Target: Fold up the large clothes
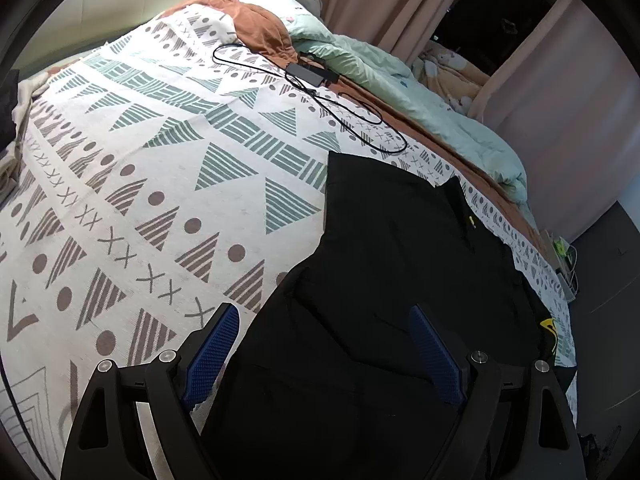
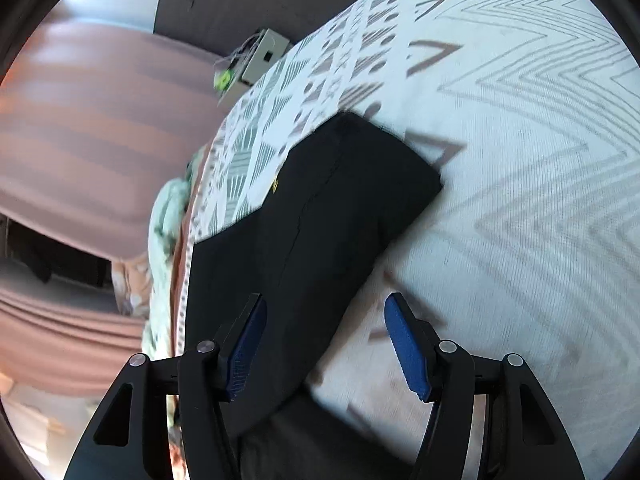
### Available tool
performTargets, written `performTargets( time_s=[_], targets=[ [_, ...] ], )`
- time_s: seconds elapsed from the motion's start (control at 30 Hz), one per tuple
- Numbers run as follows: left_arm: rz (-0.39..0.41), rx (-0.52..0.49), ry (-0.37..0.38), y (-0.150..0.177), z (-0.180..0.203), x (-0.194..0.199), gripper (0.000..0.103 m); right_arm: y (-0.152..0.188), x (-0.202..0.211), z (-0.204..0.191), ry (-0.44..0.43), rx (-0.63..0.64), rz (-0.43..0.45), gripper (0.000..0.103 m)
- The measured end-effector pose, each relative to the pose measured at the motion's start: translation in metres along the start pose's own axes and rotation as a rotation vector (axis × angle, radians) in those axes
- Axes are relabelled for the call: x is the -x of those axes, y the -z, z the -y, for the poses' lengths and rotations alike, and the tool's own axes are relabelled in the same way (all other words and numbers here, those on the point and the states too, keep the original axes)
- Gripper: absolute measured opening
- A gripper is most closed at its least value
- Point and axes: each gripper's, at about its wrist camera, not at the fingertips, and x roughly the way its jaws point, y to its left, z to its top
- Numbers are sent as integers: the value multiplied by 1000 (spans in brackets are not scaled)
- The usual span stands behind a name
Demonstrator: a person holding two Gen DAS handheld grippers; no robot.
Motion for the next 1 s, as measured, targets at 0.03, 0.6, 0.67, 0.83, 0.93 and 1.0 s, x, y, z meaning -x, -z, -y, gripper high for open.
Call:
performTargets(
  time_s=[0.03, 0.6, 0.67, 0.83, 0.93, 1.0],
  targets=[
    [-2, 0, -2, 0, 0, -1, 87, -4, 0, 4, -9, -5, 10, 62],
    [6, 57, 20, -7, -13, 7, 87, 30, 37, -95, -221, 277, 72, 8],
    [8, 77, 39, -10, -17, 11, 87, 50, 43, -124, -263, 351, 58, 8],
    [33, 95, 31, -21, -29, 20, 87, 105, 55, -189, -343, 514, 53, 7],
    [46, 113, 8, -27, -40, 24, 87, 139, 56, -225, -370, 598, 33, 7],
    [47, 131, 5, -30, -48, 26, 87, 156, 53, -241, -376, 629, 17, 7]
  ],
)
